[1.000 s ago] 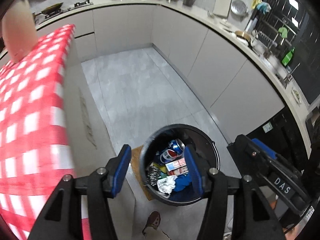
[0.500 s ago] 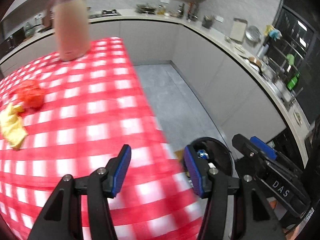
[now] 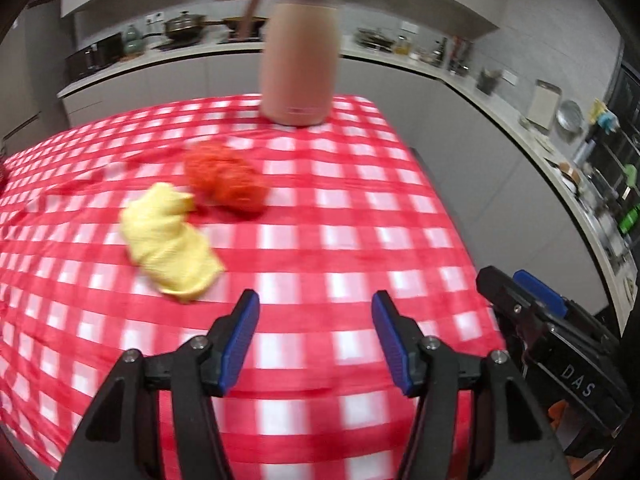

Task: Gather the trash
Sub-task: 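Move both grippers back toward the yellow cloth and red bag, then grasp the yellow cloth with the left gripper while the right gripper grasps the red plastic bag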

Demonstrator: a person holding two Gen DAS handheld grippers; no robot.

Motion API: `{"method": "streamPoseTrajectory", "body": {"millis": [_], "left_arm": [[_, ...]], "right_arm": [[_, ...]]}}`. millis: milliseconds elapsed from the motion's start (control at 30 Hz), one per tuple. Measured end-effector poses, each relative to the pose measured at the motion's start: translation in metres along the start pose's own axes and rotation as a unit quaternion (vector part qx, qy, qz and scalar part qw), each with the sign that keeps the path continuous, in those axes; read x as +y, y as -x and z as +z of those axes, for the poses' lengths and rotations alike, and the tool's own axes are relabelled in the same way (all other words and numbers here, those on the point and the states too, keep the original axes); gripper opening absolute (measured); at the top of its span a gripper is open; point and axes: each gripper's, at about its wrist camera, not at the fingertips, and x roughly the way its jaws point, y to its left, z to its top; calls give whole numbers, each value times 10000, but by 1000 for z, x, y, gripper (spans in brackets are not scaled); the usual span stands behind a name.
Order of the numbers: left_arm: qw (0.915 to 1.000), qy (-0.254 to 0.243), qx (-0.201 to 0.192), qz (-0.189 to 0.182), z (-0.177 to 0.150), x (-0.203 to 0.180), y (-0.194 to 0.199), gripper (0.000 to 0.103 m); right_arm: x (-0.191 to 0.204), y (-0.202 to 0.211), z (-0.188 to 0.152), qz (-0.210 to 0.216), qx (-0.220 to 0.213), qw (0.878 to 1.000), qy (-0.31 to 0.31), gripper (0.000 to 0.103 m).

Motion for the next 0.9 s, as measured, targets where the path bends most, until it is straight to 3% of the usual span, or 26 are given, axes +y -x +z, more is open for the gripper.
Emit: {"method": "streamPoseTrajectory", "body": {"millis": [267,567,900], "left_arm": [[9991,240,5,340,8,61,-5,60],[9979,447,106,466,16,106,-19,60],[9979,397,275,443,20,124,-45,65]], "right_arm": [[55,-40,6,293,162,9992,206,67],[94,-73,13,380,308,9983,323,68],[115,-104,14,379,511,9974,338,68]]}}
